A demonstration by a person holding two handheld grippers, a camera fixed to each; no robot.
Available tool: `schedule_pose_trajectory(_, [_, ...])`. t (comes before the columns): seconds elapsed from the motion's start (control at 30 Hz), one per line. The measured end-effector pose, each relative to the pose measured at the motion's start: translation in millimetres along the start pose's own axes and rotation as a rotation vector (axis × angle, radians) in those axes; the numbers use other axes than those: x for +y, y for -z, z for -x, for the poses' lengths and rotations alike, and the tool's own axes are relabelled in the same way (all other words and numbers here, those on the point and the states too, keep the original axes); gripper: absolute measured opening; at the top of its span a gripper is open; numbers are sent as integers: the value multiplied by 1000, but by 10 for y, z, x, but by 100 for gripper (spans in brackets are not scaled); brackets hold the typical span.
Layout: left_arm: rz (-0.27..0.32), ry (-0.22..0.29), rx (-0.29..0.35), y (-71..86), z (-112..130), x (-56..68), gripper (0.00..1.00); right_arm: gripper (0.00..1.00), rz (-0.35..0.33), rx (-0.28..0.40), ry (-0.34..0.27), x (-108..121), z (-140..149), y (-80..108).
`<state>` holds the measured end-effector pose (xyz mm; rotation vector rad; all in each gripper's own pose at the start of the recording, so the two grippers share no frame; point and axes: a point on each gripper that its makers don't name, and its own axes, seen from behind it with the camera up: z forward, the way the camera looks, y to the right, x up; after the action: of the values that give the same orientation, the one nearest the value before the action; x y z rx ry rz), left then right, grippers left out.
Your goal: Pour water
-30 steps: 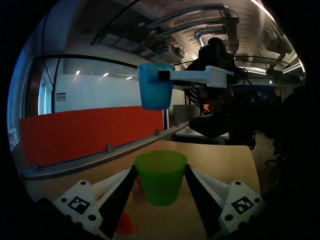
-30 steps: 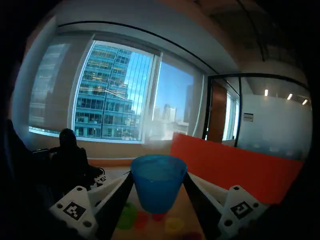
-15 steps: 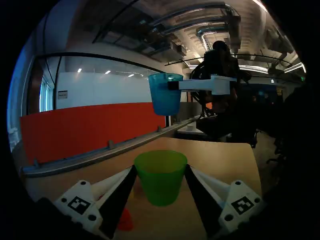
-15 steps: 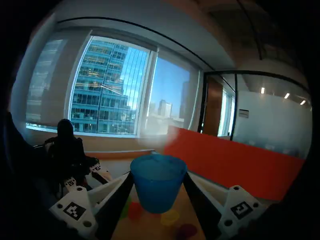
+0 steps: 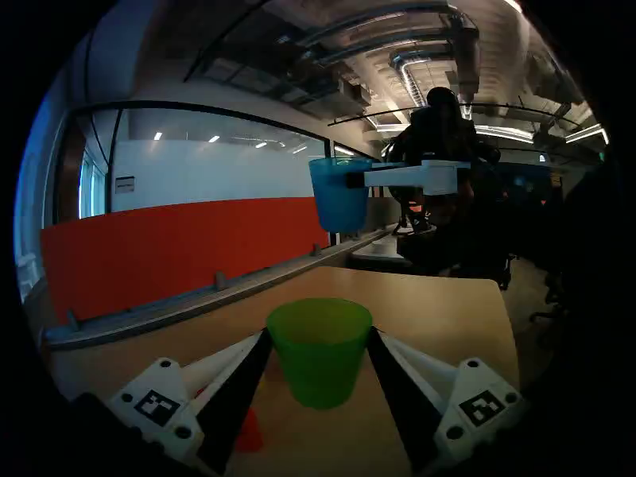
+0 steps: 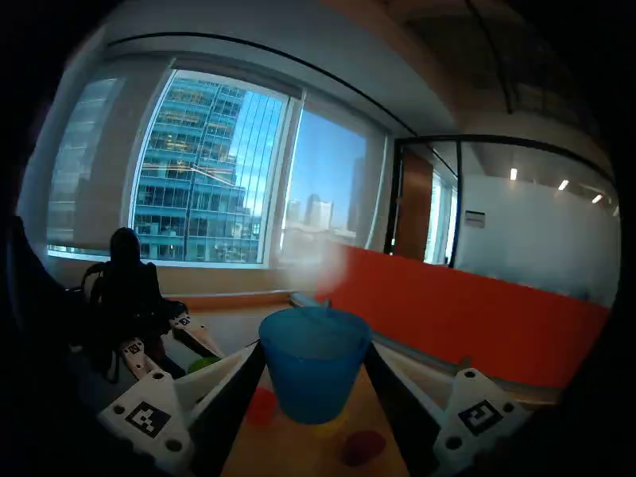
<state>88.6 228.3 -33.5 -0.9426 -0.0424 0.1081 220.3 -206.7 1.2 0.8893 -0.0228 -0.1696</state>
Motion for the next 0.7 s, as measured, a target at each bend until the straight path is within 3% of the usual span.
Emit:
schedule_pose_trajectory(0.4, [11, 1, -32, -3, 112, 52, 86, 89, -9, -18, 3, -30, 195, 60])
schedule_pose_trajectory(0.7, [23, 6, -64, -16, 251, 107, 86, 89, -32, -64, -10, -103, 516, 104])
